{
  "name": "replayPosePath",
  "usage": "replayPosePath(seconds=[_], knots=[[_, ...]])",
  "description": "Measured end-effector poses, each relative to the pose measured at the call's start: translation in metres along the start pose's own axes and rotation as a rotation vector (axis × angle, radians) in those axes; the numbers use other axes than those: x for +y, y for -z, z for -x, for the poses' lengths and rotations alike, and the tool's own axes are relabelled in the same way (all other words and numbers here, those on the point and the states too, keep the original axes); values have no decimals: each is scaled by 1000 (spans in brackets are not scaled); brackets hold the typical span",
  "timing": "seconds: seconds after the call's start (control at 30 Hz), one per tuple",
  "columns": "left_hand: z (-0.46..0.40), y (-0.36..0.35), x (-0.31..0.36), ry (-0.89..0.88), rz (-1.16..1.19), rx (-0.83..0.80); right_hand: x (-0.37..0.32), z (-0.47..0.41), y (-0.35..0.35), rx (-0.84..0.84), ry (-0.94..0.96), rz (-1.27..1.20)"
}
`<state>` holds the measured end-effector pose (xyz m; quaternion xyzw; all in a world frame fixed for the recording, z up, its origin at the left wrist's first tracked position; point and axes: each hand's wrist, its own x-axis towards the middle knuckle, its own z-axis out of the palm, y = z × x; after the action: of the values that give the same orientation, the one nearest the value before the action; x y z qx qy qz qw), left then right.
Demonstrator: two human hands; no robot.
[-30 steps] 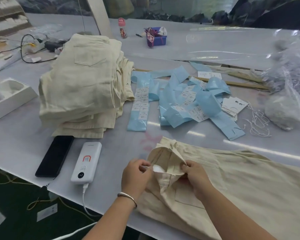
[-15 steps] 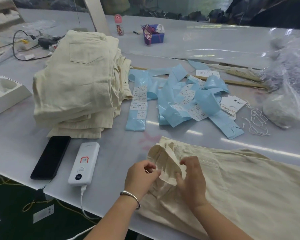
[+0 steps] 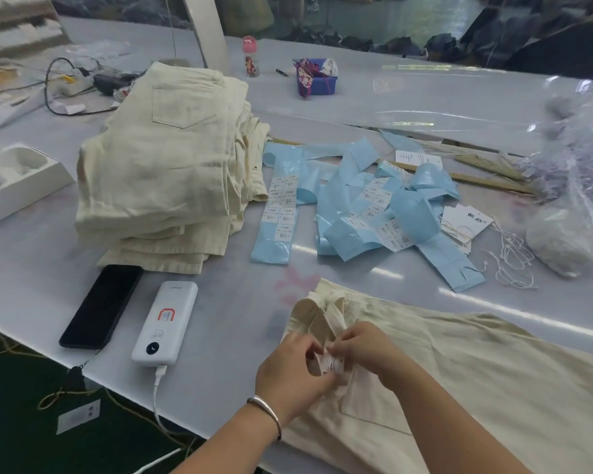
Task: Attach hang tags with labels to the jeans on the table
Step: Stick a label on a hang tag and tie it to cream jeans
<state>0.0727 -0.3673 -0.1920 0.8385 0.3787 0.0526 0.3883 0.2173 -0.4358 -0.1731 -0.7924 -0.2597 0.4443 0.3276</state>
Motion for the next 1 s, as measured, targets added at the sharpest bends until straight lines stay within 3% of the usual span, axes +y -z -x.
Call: replayPosePath(seconds=[0.37,0.53,0.77,1.0], knots=[[4,-9,-12,49,96,99,19,2,25,-212,33,-159],[6,-15,-15,29,134,166,30,5,37,-420,93,-267],[17,-18,3,23,341,216,36,4,40,-425,65,-491],[25,-20,11,62,331,248,41,7,38,-433,51,-525]])
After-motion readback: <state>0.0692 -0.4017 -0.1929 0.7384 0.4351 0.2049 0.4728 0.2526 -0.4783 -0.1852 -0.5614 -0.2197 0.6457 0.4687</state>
